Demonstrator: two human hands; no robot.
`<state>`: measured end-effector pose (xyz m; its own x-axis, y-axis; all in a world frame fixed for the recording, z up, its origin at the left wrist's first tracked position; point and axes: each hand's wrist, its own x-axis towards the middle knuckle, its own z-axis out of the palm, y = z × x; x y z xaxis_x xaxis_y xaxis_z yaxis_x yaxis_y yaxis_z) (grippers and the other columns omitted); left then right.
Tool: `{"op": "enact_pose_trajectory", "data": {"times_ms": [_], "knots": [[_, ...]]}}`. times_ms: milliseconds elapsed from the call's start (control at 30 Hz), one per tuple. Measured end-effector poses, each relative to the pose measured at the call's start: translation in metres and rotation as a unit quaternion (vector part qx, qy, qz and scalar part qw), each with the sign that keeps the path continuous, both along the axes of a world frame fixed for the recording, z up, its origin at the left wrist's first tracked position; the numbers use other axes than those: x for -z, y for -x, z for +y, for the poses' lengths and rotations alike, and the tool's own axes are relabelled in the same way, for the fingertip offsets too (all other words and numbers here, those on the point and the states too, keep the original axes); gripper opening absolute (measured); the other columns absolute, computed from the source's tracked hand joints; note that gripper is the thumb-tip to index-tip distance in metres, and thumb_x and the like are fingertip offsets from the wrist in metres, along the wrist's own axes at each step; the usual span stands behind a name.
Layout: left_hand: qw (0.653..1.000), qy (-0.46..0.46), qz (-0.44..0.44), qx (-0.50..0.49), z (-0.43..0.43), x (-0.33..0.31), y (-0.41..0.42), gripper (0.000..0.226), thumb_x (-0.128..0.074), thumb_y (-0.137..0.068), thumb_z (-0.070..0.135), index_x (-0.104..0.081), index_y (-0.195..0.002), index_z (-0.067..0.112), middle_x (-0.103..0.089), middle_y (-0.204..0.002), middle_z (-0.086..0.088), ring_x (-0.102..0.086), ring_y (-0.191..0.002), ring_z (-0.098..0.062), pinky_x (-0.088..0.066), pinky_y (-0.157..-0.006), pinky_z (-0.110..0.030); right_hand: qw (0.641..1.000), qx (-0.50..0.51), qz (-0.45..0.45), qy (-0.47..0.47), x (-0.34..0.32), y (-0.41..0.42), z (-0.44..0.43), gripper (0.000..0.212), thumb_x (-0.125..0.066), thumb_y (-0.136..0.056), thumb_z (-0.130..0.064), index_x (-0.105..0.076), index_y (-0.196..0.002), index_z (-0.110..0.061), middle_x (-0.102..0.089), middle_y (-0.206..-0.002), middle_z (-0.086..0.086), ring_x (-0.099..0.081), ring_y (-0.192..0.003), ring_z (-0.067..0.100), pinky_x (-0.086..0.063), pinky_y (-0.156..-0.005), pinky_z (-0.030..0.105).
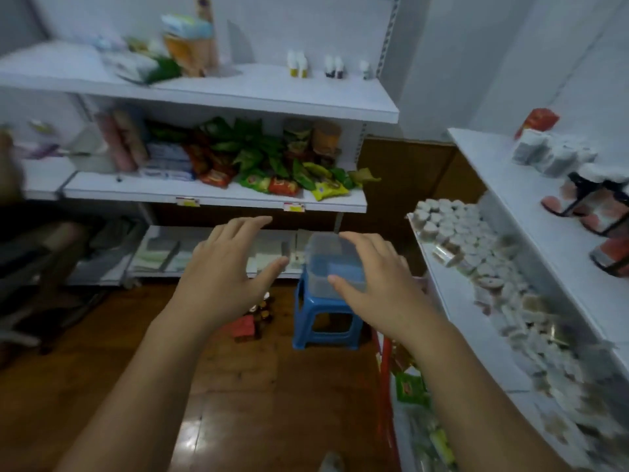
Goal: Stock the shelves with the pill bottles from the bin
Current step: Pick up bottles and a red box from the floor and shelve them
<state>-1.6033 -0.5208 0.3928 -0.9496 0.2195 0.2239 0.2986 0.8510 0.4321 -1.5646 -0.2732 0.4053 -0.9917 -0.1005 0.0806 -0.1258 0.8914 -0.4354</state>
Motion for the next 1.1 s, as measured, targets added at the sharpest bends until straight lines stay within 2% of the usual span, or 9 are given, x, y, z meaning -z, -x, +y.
{"op": "enact_pose_trajectory", "data": {"times_ms": [133,300,567,833,1100], "knots": [[0.998,0.007,-0.016,-0.063,-0.045,0.016,0.027,0.075,-0.05,-0.095,0.072,-0.032,-0.158,0.037,-0.044,-0.155,0.011,-0.042,-0.143,-0.014,-0.048,-0.11,-0.044,0.998,-0.068,-0.012,0.007,0.021,0.067,-0.036,0.068,-0.056,-0.1,-0.058,-0.028,-0.158,-0.037,-0.034,-0.153,-0.014,-0.029,-0.145,0.012,-0.031,-0.12,0.046],[0.99,0.006,-0.028,-0.135,-0.072,0.033,0.071,0.07,-0.056,-0.096,0.067,-0.035,-0.157,0.038,-0.046,-0.154,0.013,-0.042,-0.143,-0.011,-0.043,-0.111,-0.039,0.989,-0.143,-0.026,0.028,0.05,0.148,-0.073,0.068,-0.056,-0.1,-0.059,-0.029,-0.158,-0.036,-0.035,-0.152,-0.014,-0.031,-0.144,0.011,-0.03,-0.121,0.044],[0.978,-0.001,-0.08,-0.191,-0.106,0.073,0.137,0.07,-0.056,-0.096,0.067,-0.036,-0.156,0.036,-0.047,-0.153,0.011,-0.043,-0.143,-0.013,-0.047,-0.112,-0.045,0.977,-0.193,-0.075,0.05,0.094,0.25,-0.114,0.064,-0.059,-0.1,-0.054,-0.032,-0.156,-0.036,-0.038,-0.152,-0.012,-0.035,-0.141,0.012,-0.035,-0.118,0.045],[0.977,-0.018,-0.128,-0.17,-0.163,0.161,0.222,0.067,-0.062,-0.097,0.059,-0.04,-0.154,0.033,-0.051,-0.151,0.01,-0.046,-0.14,-0.014,-0.049,-0.109,-0.045,0.979,-0.155,-0.122,0.04,0.159,0.321,-0.176,0.067,-0.065,-0.097,-0.048,-0.034,-0.156,-0.033,-0.042,-0.154,-0.006,-0.04,-0.142,0.018,-0.037,-0.119,0.047],[0.964,-0.022,-0.242,-0.111,-0.236,0.32,0.317,0.065,-0.069,-0.093,0.052,-0.044,-0.149,0.03,-0.055,-0.145,0.003,-0.055,-0.131,-0.021,-0.054,-0.099,-0.046,0.979,-0.05,-0.196,0.036,0.292,0.389,-0.249,0.064,-0.069,-0.095,-0.044,-0.042,-0.151,-0.03,-0.049,-0.146,0.0,-0.045,-0.138,0.022,-0.043,-0.115,0.046]]}}
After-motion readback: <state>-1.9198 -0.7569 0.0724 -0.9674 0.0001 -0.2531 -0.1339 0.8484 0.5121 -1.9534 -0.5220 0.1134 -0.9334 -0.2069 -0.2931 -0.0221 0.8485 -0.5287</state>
